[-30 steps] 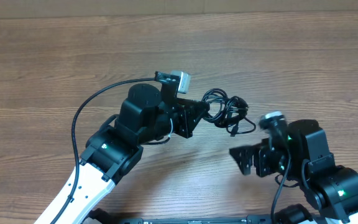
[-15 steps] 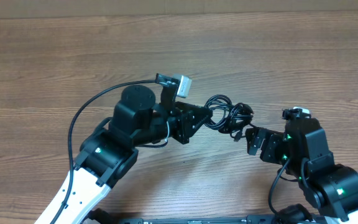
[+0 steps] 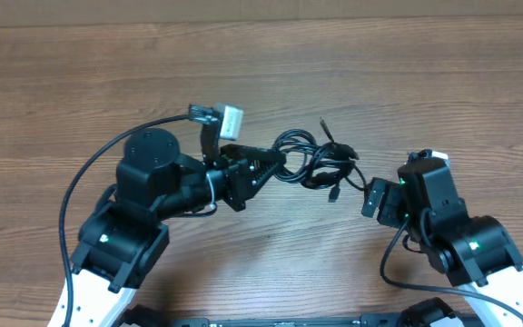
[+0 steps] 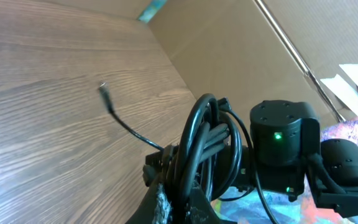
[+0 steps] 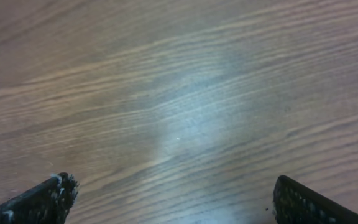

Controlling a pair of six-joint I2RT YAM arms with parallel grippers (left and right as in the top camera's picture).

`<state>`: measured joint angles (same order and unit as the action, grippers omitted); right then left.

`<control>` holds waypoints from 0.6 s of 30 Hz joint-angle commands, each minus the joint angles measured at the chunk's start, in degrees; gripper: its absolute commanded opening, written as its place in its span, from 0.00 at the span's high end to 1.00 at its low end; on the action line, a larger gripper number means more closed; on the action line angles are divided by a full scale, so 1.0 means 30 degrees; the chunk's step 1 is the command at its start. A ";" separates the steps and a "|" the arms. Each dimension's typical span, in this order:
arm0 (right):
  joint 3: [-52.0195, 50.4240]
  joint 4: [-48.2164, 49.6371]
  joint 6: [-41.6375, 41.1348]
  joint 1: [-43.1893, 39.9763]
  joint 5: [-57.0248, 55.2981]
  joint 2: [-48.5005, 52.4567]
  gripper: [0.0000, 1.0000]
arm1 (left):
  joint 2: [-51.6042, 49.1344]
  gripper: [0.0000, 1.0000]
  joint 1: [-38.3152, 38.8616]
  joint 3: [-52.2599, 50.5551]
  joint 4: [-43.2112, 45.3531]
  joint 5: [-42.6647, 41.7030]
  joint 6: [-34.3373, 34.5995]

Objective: Untangle cables

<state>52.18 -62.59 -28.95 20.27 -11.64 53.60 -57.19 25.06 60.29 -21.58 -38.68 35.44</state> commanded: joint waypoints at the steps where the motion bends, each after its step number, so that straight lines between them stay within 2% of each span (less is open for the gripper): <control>1: 0.0488 -0.0087 -0.0692 -0.0029 -0.0117 -0.0058 0.00 | 0.0233 0.96 -0.0663 0.0153 -0.0423 -0.0590 -0.0131; 11: 0.0488 -0.0007 -0.0109 -0.0029 0.3716 -0.0095 0.00 | 0.0189 0.96 -0.0991 0.0153 -0.1836 0.0889 -0.0976; 14: 0.0488 0.1158 0.0780 -0.0029 0.7198 -0.0095 0.00 | 0.0189 0.96 -0.0976 0.0153 -0.2783 0.2171 -0.1078; 16: 0.0488 0.2076 0.0976 -0.0029 1.0666 -0.0095 0.00 | 0.0189 0.96 -0.0969 0.0153 -0.3490 0.2732 -0.1122; 18: 0.0488 0.2681 0.2346 -0.0029 1.3967 -0.0095 0.00 | 0.0189 0.96 -0.0969 0.0153 -0.3883 0.2754 -0.1137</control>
<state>52.18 -56.34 -27.33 20.23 11.03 53.74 -57.17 22.35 60.29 -32.73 -32.67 33.67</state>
